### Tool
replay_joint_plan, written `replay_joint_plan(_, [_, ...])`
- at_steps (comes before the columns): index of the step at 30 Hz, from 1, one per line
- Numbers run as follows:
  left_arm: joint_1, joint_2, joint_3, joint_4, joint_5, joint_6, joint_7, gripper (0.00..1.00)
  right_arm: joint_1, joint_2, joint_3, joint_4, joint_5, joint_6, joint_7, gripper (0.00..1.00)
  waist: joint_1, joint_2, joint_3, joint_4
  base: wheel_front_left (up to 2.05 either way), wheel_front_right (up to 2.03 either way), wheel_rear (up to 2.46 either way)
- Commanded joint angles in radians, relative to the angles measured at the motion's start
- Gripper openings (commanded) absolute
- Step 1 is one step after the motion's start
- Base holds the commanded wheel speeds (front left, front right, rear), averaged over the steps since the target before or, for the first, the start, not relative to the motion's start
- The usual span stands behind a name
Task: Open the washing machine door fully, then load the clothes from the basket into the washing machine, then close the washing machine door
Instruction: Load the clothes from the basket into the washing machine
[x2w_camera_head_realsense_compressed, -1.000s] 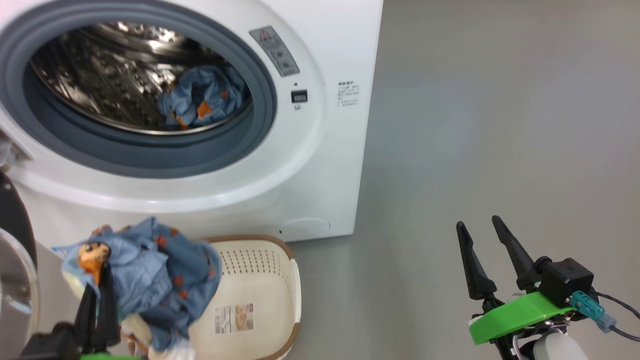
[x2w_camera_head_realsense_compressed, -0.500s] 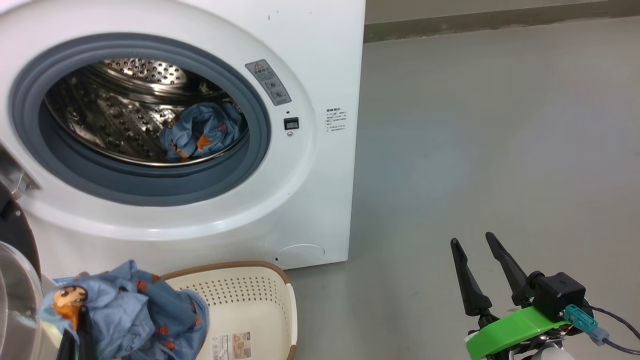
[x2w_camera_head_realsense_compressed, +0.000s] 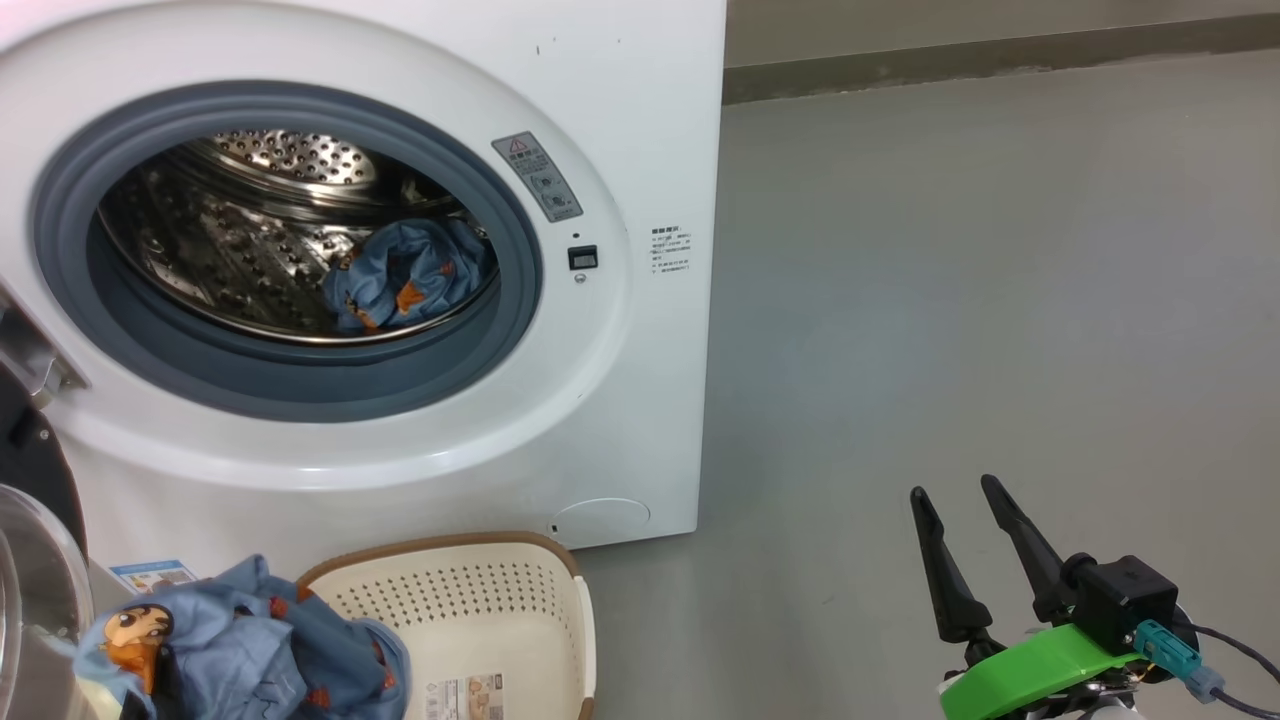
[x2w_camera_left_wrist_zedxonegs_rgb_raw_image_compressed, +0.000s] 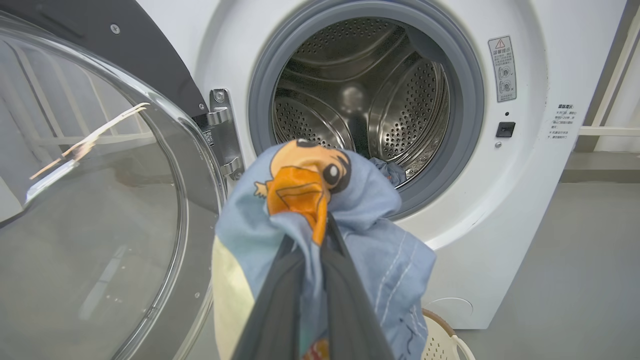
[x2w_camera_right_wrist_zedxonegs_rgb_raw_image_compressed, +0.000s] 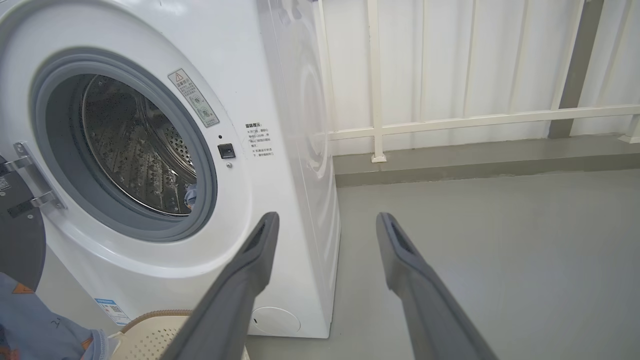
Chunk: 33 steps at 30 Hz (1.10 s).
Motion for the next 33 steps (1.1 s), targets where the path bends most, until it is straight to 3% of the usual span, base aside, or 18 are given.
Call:
replay_joint_plan(1, [-0.023,0.006,0.037,-0.028,0.004,0.006,-0.012,0.00,-0.007,-0.002,0.025,-0.030,-0.001,0.002,-0.005,1.00,0.0000,0.0000,0.001,0.001,0.00,0.00,0.00])
replay_joint_plan(17, [-0.137,0.004,-0.023,0.012,-0.004,-0.019,-0.012,0.00,-0.012,-0.002,0.033,-0.046,-0.009,0.002,-0.005,1.00,0.0000,0.0000,0.072,-0.004,0.00,0.00,0.00])
replay_joint_plan(25, [-0.310,0.004,-0.027,0.045,0.001,-0.053,-0.012,0.00,-0.052,-0.002,0.036,-0.064,-0.015,0.002,-0.005,1.00,0.0000,0.0000,0.192,-0.025,0.00,0.00,0.00])
replay_joint_plan(33, [-0.563,0.039,0.020,0.098,0.018,-0.083,-0.012,0.00,-0.097,-0.002,0.040,-0.083,-0.004,0.002,-0.005,1.00,0.0000,0.0000,0.309,-0.058,0.00,0.00,0.00])
